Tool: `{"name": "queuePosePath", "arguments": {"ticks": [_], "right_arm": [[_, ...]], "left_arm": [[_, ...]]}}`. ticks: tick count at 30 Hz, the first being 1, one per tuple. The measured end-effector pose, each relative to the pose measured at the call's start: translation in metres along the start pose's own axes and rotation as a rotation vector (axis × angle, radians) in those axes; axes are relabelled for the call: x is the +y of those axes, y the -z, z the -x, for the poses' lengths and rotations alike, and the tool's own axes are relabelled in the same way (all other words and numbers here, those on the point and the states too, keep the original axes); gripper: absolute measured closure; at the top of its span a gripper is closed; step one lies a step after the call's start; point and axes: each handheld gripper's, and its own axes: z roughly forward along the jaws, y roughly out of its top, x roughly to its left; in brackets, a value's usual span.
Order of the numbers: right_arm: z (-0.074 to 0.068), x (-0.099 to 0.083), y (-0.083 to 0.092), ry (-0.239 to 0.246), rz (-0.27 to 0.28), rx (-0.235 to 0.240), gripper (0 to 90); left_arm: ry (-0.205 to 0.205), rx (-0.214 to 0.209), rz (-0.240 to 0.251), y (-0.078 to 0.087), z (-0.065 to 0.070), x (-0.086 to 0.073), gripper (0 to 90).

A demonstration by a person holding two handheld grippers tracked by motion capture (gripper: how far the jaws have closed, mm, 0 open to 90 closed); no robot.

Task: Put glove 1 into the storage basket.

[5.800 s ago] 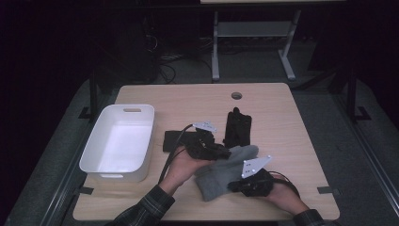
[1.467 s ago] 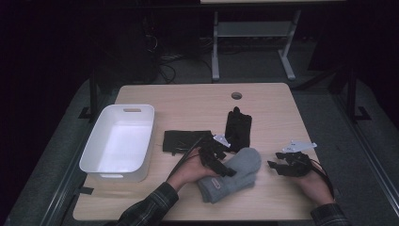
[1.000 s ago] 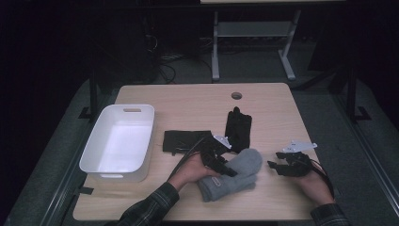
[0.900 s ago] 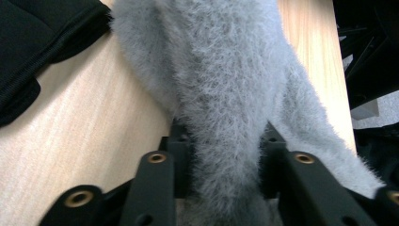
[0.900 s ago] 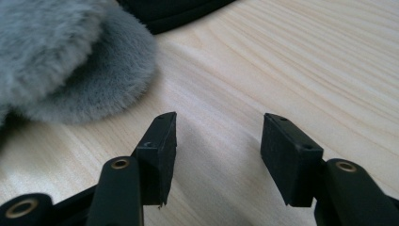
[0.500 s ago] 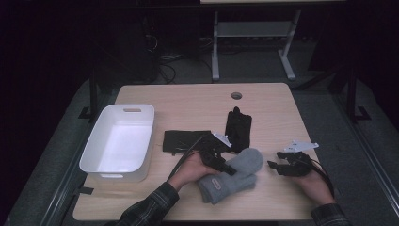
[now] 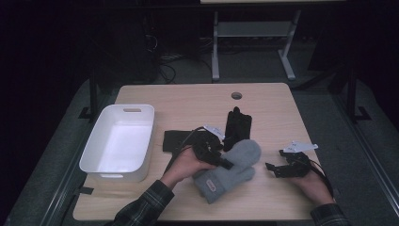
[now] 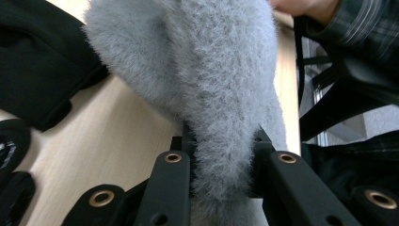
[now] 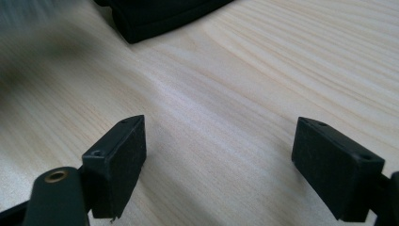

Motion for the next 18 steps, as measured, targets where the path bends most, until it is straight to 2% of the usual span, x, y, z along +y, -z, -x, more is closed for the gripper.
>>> {"name": "queuePosePath", "arguments": {"ticks": [3, 4, 8, 9, 10, 13, 14, 15, 17, 18], "right_arm": [[0.000, 0.000, 0.000, 0.001, 0.000, 0.000, 17.9], [0.000, 0.000, 0.000, 0.001, 0.000, 0.000, 17.9], [0.000, 0.000, 0.000, 0.001, 0.001, -0.003, 17.3], [0.000, 0.000, 0.000, 0.001, 0.001, -0.002, 17.3], [0.000, 0.000, 0.000, 0.001, 0.001, -0.002, 17.3], [0.000, 0.000, 0.000, 0.001, 0.001, -0.002, 17.3], [0.000, 0.000, 0.000, 0.003, -0.002, -0.002, 17.3], [0.000, 0.000, 0.000, 0.002, -0.002, -0.002, 17.2], [0.000, 0.000, 0.000, 0.002, 0.001, -0.003, 16.7], [0.000, 0.000, 0.000, 0.002, -0.002, -0.003, 16.3]], "left_arm": [[0.001, 0.021, 0.014, 0.014, 0.003, 0.002, 75.8], [0.001, 0.021, 0.014, 0.014, 0.003, 0.002, 75.8], [-0.002, 0.049, 0.046, 0.040, 0.004, 0.004, 75.7], [-0.002, 0.049, 0.046, 0.040, 0.004, 0.004, 75.7], [0.006, 0.058, 0.057, 0.051, 0.004, 0.004, 75.7], [0.014, 0.075, 0.063, 0.062, 0.004, 0.004, 75.7], [0.021, 0.100, 0.069, 0.073, 0.003, 0.004, 75.6], [0.021, 0.100, 0.069, 0.073, 0.003, 0.004, 75.6], [0.035, 0.128, 0.082, 0.091, 0.002, 0.003, 75.6], [0.035, 0.128, 0.082, 0.091, 0.002, 0.003, 75.6]]}}
